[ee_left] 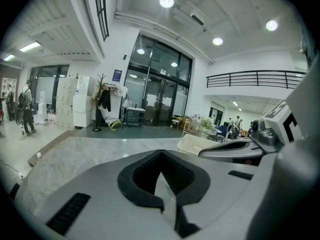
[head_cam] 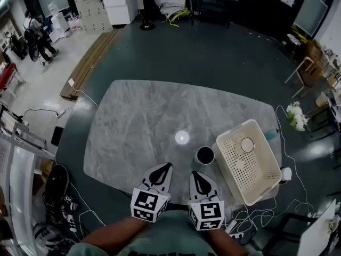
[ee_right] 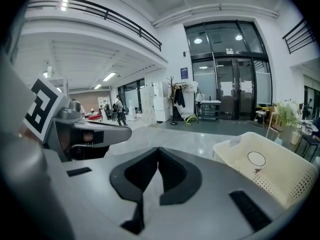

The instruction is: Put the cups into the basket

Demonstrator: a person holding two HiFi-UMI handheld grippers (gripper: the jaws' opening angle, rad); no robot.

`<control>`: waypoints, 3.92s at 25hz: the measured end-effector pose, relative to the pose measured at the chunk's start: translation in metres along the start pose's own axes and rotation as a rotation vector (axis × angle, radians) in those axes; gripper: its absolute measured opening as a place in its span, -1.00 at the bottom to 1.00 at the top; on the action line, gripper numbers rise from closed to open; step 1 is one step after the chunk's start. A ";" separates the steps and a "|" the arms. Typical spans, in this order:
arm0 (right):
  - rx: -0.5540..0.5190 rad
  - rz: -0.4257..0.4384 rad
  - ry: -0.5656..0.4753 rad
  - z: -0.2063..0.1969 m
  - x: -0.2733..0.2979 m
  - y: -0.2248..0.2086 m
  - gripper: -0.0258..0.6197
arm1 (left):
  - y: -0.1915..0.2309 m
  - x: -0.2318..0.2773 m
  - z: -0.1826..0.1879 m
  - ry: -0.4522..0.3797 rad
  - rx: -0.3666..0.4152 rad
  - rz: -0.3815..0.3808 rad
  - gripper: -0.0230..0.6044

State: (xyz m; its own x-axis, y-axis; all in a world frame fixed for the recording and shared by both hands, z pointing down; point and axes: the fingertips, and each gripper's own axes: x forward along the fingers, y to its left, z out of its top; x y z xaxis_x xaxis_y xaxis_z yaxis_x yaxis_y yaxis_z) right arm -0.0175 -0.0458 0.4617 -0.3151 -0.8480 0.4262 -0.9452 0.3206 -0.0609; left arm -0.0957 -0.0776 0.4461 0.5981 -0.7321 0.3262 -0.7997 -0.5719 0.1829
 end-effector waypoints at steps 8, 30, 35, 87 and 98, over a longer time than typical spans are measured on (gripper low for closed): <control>-0.016 0.013 0.014 -0.002 0.005 0.012 -0.87 | 0.008 -0.010 -0.001 -0.003 -0.001 0.007 -0.90; -0.014 0.000 0.027 -0.012 0.005 0.011 -0.87 | 0.007 -0.014 -0.011 0.008 -0.006 0.003 -0.91; -0.012 -0.002 0.035 -0.017 0.001 0.008 -0.87 | 0.001 -0.014 -0.015 0.017 -0.005 0.003 -0.91; 0.081 -0.075 0.219 -0.115 0.059 -0.083 -0.03 | -0.033 0.101 -0.078 0.248 0.046 -0.066 -0.90; 0.067 -0.076 0.204 -0.121 0.088 -0.097 0.16 | -0.021 0.120 -0.089 0.282 -0.015 -0.018 -0.90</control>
State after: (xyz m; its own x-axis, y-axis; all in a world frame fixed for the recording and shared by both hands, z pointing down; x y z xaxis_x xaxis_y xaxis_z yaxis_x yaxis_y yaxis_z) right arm 0.0566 -0.1004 0.6139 -0.2257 -0.7633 0.6053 -0.9712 0.2249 -0.0786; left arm -0.0121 -0.1205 0.5639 0.5756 -0.5883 0.5679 -0.7909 -0.5770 0.2038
